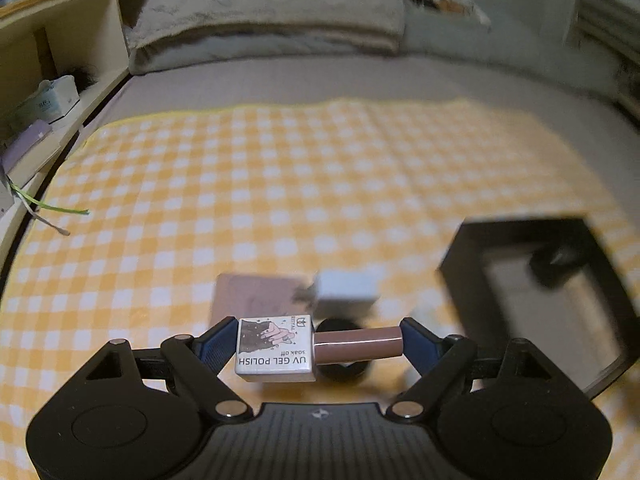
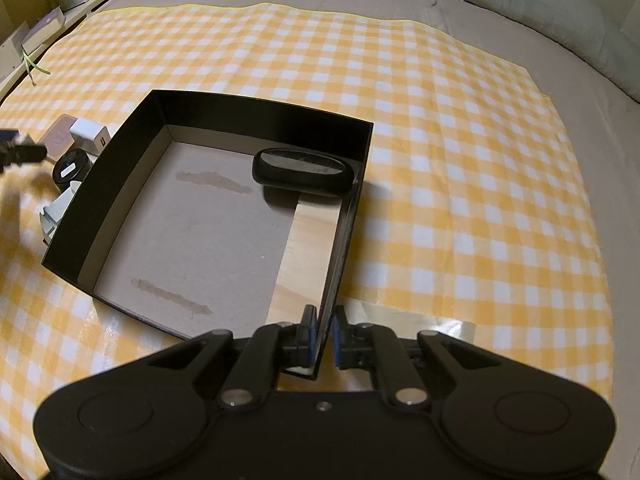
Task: Organize rigid objects
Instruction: 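Carry the nail-polish box into the black box and open the left gripper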
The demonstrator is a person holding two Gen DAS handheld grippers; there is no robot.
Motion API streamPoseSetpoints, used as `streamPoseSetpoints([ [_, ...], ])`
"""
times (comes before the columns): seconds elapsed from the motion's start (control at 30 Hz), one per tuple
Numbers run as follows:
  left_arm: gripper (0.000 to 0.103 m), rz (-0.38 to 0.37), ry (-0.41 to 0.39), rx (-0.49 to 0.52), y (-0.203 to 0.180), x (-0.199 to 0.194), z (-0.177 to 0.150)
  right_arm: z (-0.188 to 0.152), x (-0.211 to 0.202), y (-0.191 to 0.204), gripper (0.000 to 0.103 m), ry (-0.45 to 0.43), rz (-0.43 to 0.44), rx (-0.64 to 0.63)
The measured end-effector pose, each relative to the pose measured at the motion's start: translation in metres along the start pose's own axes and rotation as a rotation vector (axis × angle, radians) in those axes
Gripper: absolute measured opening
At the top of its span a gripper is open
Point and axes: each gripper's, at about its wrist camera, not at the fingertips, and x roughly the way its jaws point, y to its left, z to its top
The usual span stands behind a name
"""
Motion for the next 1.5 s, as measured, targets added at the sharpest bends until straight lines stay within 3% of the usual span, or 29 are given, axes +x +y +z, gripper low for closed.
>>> streamPoseSetpoints([
  [0.27, 0.086, -0.177, -0.053, -0.073, -0.047, -0.035, 0.012, 0.0, -0.001, 0.0, 0.008, -0.001, -0.003, -0.002],
  [0.43, 0.086, -0.289, -0.03, -0.084, -0.089, -0.039, 0.016, 0.0, -0.001, 0.0, 0.008, -0.002, -0.001, 0.0],
  [0.67, 0.086, -0.353, 0.061, -0.088, -0.143, -0.016, 0.011, -0.002, -0.004, -0.003, 0.008, -0.008, 0.012, 0.011],
  [0.97, 0.086, -0.351, 0.157, -0.146, -0.18, 0.017, 0.005, -0.007, -0.01, -0.007, 0.008, -0.024, 0.052, 0.041],
  [1.37, 0.087, -0.323, 0.254, -0.202, -0.185, 0.04, -0.001, -0.008, -0.01, -0.007, 0.008, -0.022, 0.065, 0.046],
  [1.5, 0.094, -0.324, 0.26, -0.201, -0.185, 0.039, -0.001, -0.008, -0.011, -0.007, 0.008, -0.023, 0.064, 0.046],
])
